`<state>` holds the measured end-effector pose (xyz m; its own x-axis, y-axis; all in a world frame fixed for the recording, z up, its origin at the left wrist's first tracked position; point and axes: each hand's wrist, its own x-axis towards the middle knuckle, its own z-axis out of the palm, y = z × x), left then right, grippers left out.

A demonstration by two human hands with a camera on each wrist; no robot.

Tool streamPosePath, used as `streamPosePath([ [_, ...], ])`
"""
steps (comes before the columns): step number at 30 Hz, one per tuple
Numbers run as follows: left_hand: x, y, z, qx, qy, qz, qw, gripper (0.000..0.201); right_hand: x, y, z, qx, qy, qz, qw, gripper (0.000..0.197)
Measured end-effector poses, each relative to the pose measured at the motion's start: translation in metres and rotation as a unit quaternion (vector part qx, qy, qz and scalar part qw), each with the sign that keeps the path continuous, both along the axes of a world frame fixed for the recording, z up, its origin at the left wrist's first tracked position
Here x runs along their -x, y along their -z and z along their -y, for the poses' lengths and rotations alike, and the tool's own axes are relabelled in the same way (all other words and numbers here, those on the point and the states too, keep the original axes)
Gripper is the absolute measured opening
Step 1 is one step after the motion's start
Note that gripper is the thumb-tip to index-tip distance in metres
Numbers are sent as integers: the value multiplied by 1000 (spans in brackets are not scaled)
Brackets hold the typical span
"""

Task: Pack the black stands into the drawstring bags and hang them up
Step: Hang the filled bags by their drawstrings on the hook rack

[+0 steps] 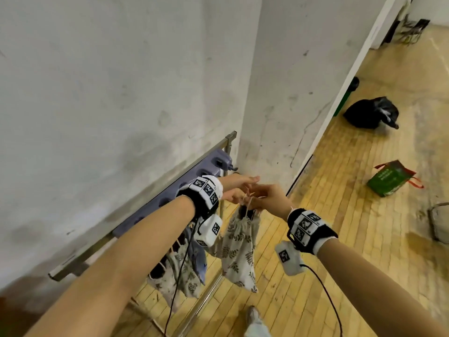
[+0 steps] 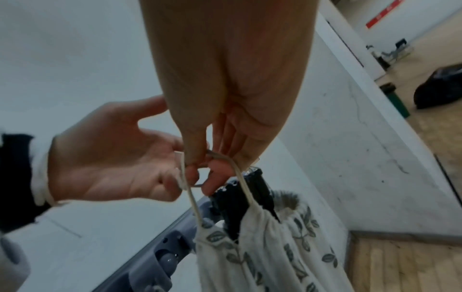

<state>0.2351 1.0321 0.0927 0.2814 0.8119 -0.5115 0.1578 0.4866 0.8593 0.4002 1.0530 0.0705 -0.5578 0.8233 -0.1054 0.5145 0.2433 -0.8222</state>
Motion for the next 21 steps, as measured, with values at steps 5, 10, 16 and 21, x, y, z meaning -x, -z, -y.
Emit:
streamPosePath([
  [5, 11, 22, -30, 41, -57, -23, 997, 38, 20, 14, -55, -5, -167, 68, 984, 6],
  [10, 28, 46, -45, 20, -73, -174, 982, 20, 33, 28, -105, 22, -264, 142, 954, 27],
  [16, 42, 69, -51, -27, -168, -285, 943, 28, 66, 47, -147, 28, -311, 166, 935, 31],
  [21, 43, 76, -61, -3, -322, -368, 872, 20, 102, 64, -155, 64, -294, 135, 944, 27],
])
